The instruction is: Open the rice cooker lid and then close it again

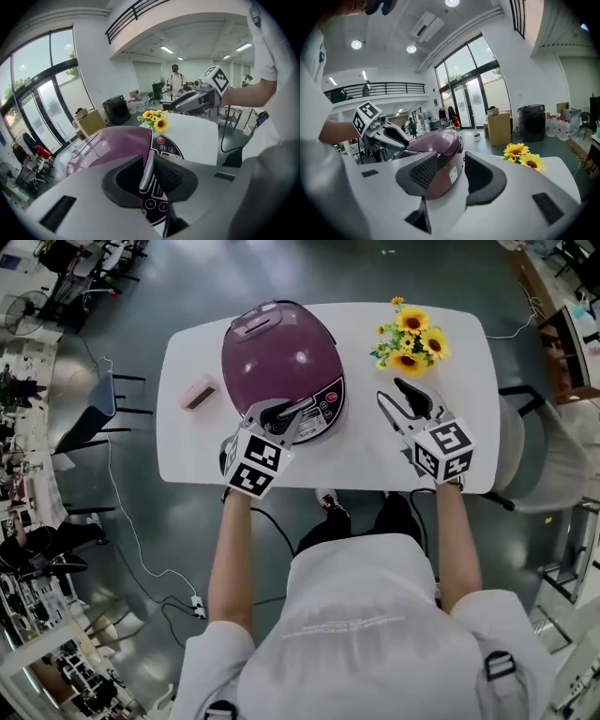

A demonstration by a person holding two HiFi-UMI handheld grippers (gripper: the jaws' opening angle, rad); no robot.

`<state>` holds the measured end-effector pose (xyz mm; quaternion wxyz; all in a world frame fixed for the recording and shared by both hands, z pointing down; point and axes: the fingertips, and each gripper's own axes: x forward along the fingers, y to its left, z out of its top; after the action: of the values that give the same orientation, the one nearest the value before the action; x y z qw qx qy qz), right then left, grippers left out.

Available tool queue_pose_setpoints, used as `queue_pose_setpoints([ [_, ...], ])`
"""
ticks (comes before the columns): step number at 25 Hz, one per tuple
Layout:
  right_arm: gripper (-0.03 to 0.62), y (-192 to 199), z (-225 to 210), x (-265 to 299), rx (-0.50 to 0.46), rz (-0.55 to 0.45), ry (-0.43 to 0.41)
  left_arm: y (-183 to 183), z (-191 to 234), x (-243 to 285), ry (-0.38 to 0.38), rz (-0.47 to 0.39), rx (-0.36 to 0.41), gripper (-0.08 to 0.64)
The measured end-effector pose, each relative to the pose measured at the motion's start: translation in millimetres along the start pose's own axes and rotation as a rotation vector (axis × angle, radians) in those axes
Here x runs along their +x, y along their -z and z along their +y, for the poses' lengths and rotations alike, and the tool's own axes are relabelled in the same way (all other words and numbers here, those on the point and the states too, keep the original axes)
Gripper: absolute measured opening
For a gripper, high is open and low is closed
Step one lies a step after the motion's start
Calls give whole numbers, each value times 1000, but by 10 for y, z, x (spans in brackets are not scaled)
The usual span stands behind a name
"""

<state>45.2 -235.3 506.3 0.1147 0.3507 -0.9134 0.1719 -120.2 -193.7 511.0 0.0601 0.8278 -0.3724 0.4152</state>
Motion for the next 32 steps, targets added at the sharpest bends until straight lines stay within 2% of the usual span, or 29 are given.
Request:
queue_pose_setpoints([
  [4,178,4,54,-29,10,-2,41,14,-41,50,48,-16,-8,66],
  [8,176,-39,123,-71,2,-9,52,69,-51,73,62,8,-18,57],
  [13,175,-15,139,-124,0,-1,55,16,-94,151,67,-2,-6,48],
  [20,175,-7,191,-99,-28,20,29,43,-113,184,30,3,-11,32],
  [27,175,-67,267,-17,-50,27,-8,56,-95,192,18,-7,-93,32],
  [32,175,-74,241,-9,-53,31,-15,46,-93,192,-3,-9,-97,32],
])
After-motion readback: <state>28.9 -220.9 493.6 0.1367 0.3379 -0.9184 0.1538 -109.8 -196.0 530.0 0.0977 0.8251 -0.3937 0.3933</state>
